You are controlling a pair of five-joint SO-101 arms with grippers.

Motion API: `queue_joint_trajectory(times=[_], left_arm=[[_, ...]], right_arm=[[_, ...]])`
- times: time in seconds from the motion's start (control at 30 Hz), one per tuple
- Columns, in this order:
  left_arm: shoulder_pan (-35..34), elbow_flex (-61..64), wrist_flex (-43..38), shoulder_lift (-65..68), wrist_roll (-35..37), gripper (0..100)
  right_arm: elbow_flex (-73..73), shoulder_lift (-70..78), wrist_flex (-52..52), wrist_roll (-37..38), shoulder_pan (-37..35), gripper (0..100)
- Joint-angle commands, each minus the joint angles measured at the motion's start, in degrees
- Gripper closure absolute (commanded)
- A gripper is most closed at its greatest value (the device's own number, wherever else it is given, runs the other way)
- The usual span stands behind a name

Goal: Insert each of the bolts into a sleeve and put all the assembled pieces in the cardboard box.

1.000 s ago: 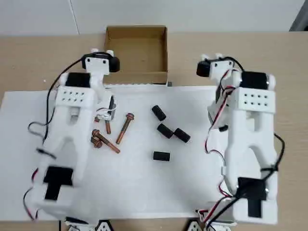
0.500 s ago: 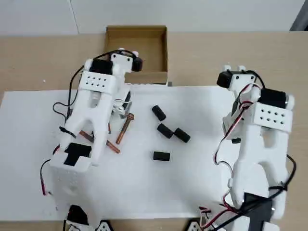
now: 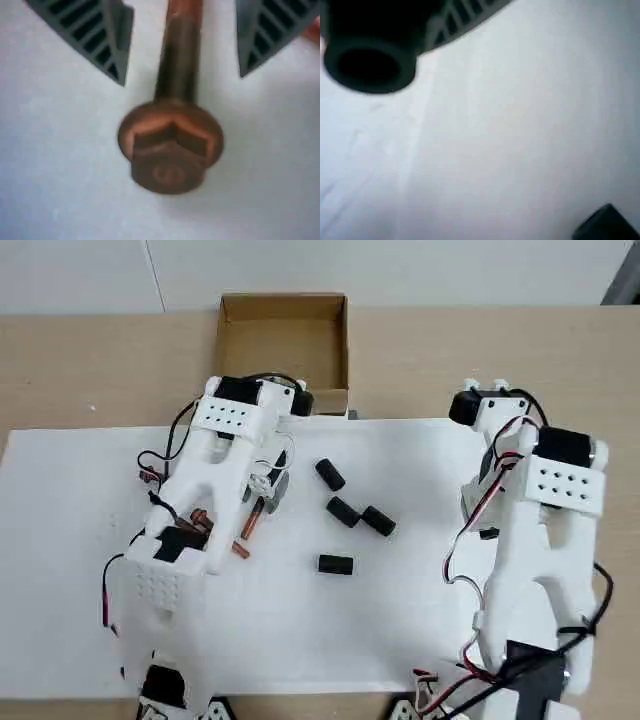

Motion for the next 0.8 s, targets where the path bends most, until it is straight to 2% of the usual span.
queue_joint_trajectory(times=[0.0, 0.13, 0.3, 0.47, 0.63, 0.77], left_arm=[[-0.4, -3.4, -1.2, 0.3, -0.4, 86], [-0.4, -3.6, -2.3, 3.5, -0.4, 87], [-0.4, -3.6, -2.3, 6.6, -0.4, 99], [-0.3, -5.1, -1.6, 6.7, -0.4, 99], [0.0, -13.8, 1.6, 6.6, -0.1, 99], [0.5, -15.5, 1.6, 0.8, -0.4, 99]], right_arm=[[-0.3, -2.5, -0.9, -0.3, 0.3, 99.5], [-0.3, -2.4, -0.9, -0.3, 0.3, 99.5], [-0.3, -2.4, -0.7, -0.3, 0.2, 99.5], [-0.3, -2.6, -0.2, -0.3, 0.2, 99.5], [-1.7, -5.1, 2.9, -0.4, 0.2, 99.5], [-1.6, -11.4, 5.0, -0.4, 0.2, 99.5]])
